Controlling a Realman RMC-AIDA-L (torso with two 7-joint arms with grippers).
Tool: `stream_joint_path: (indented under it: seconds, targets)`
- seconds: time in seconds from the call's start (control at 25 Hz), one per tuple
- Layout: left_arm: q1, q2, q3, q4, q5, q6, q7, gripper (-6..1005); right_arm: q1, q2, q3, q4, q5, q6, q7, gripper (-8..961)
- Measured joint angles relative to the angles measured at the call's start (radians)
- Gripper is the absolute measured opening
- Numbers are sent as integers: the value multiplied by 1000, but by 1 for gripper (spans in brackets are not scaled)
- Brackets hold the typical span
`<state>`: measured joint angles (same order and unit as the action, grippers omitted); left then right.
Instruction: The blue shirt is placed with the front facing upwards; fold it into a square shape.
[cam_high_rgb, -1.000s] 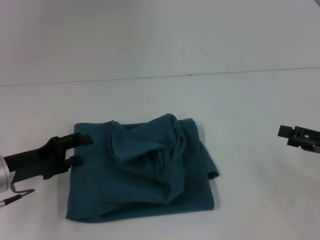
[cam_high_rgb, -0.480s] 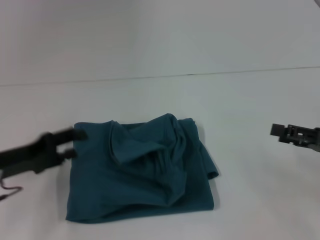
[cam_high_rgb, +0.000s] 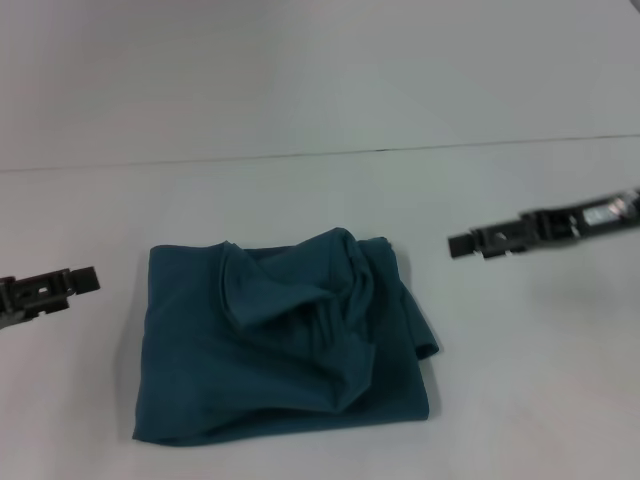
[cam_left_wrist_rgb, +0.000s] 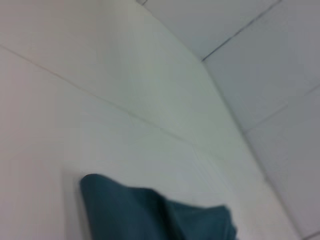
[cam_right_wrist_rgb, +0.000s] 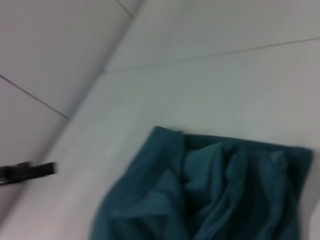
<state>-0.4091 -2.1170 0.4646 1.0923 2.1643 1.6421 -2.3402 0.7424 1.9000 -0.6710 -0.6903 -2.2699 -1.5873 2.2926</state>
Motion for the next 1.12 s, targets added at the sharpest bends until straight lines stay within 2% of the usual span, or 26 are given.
stream_joint_path:
  seconds: [0.2,0.44,0.68,0.8,0.92,1.12]
  targets:
    - [6,-5,-24,12,24,3,-14,767,144,19,-95,-24,-130,90,96,864]
    - [13,-6,-116,-7,-18,1,-52,767,259,69,-184,-28,-267,149,241,860]
    - [19,-6,-139,-10,-47,-1,-52,766,302,118,-289,-15,-285,160,298,856]
    - [18,-6,-140,-20,-50,-3,-50,766,310,137,-302,7,-283,162,311,853]
    - [16,-6,-141,-44,-61,-10,-43,766,302,144,-299,14,-278,147,310,851]
    - [11,-8,-139,-63,-69,-24,-36,766,282,142,-301,28,-260,121,309,848]
